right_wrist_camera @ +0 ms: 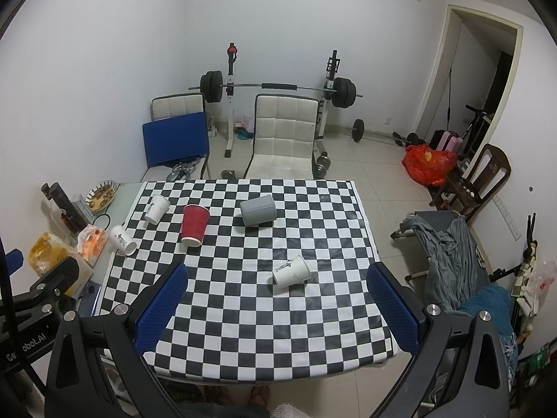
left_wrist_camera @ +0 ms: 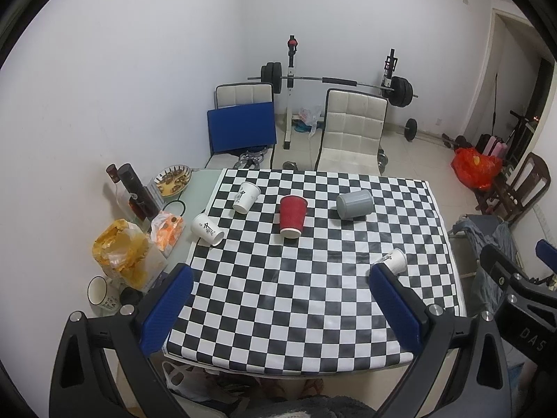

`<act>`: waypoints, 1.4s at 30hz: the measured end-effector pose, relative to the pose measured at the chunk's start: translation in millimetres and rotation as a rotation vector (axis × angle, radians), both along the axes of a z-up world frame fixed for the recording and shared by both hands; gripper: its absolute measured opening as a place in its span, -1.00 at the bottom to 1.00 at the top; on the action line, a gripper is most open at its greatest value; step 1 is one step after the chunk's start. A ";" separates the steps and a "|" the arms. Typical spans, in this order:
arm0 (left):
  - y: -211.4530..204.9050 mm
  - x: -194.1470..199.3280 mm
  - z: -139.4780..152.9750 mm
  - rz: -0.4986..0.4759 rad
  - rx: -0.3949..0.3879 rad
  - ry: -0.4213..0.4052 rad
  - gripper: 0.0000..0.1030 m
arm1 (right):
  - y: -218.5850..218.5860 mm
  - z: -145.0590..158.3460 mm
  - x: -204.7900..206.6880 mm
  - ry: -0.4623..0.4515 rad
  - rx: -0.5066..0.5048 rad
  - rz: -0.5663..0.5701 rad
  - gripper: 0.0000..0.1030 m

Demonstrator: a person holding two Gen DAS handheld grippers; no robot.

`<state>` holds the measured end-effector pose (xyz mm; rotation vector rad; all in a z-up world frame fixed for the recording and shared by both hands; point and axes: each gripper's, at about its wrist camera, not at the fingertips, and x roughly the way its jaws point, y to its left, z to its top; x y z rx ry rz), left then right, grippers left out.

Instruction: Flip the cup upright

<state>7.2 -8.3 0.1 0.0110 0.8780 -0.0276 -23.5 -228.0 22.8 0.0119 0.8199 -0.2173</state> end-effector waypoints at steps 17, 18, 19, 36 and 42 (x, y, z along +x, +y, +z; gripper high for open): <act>11.8 -3.4 -4.5 -0.005 0.007 0.008 1.00 | 0.7 -0.9 0.7 0.001 0.002 0.000 1.00; 13.5 -4.3 -5.2 -0.003 0.005 0.009 1.00 | 0.7 -0.9 0.7 0.002 0.003 0.000 1.00; 15.1 -4.8 -5.2 -0.005 0.006 0.010 1.00 | 0.6 -0.7 0.7 0.003 0.003 0.000 1.00; 11.5 -6.8 -5.3 -0.006 0.006 0.007 1.00 | 13.7 -11.2 -1.7 0.011 0.010 0.001 1.00; 25.3 -0.8 -17.8 0.025 0.040 -0.027 1.00 | 22.0 -39.7 8.5 0.037 0.047 -0.039 1.00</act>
